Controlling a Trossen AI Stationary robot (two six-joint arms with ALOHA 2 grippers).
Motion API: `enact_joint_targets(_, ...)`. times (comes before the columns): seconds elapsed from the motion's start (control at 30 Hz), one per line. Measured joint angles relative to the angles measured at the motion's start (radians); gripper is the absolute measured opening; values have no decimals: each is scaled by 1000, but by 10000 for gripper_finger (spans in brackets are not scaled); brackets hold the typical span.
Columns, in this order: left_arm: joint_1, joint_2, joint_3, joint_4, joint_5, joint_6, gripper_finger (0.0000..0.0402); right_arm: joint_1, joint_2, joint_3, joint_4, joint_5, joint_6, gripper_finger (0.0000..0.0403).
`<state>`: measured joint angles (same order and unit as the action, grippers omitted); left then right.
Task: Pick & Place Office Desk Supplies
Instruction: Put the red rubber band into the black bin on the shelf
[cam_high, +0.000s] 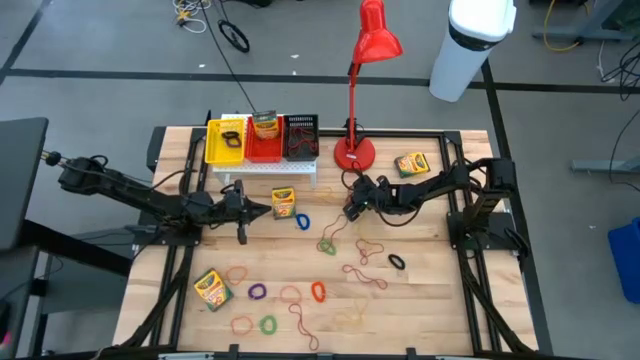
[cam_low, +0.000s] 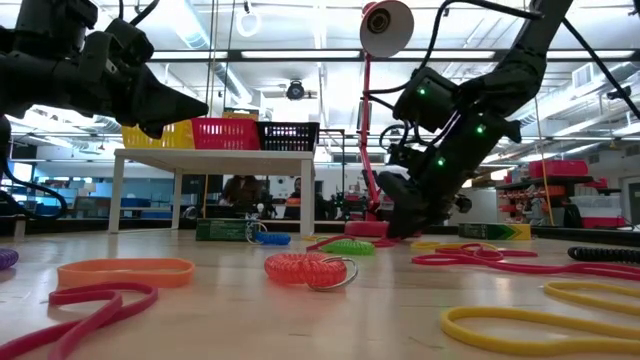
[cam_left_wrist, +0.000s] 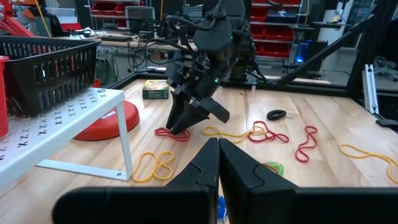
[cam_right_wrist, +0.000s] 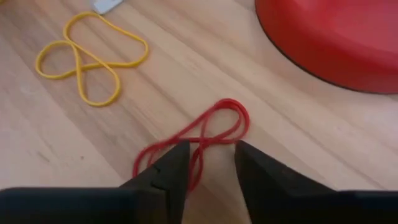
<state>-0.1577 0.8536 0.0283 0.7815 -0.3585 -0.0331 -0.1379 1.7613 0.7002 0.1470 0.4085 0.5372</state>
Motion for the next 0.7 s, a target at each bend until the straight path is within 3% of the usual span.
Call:
enact_joint_targets(0.3, 0, 0, 0, 0, 0, 0, 10, 0, 0, 0, 21, -17, -76, 9)
enact_joint_targets(0.7, 0, 0, 1, 0, 0, -1, 10, 64, -7, 34, 28, 17, -138, 7)
